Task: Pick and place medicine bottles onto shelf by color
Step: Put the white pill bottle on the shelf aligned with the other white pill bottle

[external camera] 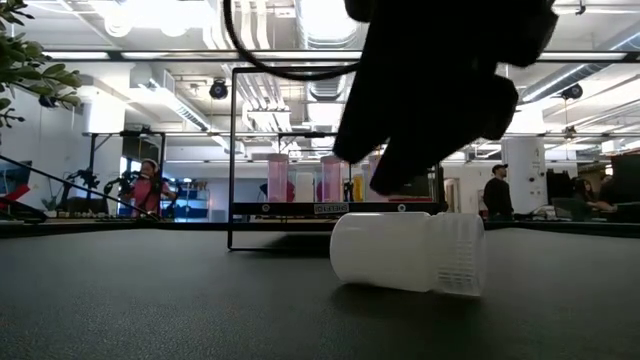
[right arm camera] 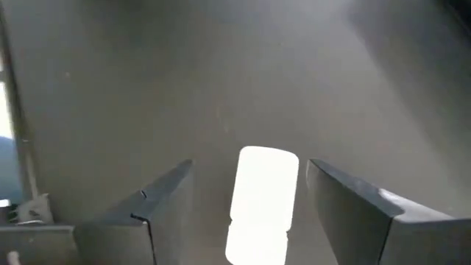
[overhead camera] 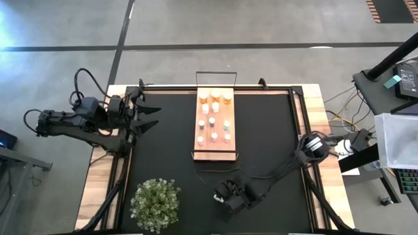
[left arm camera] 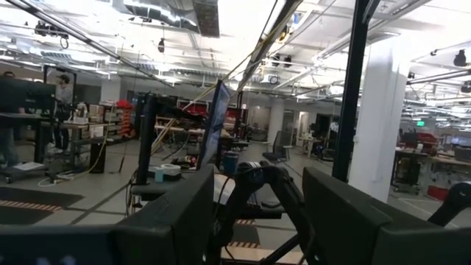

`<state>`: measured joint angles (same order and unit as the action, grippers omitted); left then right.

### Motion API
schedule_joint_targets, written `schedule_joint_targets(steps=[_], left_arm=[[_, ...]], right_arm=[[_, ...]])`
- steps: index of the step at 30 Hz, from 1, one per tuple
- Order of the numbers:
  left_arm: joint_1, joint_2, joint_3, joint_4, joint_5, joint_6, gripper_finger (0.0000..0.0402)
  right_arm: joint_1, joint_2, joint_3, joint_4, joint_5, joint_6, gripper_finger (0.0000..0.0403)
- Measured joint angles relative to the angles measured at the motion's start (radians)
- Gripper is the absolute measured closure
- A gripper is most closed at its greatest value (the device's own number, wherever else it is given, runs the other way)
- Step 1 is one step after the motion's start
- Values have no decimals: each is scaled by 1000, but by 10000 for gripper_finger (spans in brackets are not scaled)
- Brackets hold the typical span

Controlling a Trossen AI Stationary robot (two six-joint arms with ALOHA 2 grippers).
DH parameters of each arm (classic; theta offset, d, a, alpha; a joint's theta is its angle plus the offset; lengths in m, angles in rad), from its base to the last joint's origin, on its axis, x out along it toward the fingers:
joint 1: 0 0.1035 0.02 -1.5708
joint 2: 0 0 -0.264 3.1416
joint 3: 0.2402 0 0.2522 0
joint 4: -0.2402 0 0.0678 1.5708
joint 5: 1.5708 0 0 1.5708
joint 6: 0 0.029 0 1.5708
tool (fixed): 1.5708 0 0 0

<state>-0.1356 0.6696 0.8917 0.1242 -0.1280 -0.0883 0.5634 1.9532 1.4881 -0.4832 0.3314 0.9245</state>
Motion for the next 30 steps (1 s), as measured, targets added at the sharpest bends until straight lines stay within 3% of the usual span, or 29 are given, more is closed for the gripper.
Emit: schedule_joint_targets(steps=[9,19,26,30], left_arm=[[0,-12,0,-8,0,49,210],[0,-7,0,-8,3,50,210],[0,-1,0,-6,3,50,210],[0,3,0,-4,2,50,210]], right_arm=[[0,111,74,-18,10,-10,154],[0,117,83,-122,5,-4,154],[15,87,93,-222,-139,-90,163],[39,52,93,-314,-156,-98,168]])
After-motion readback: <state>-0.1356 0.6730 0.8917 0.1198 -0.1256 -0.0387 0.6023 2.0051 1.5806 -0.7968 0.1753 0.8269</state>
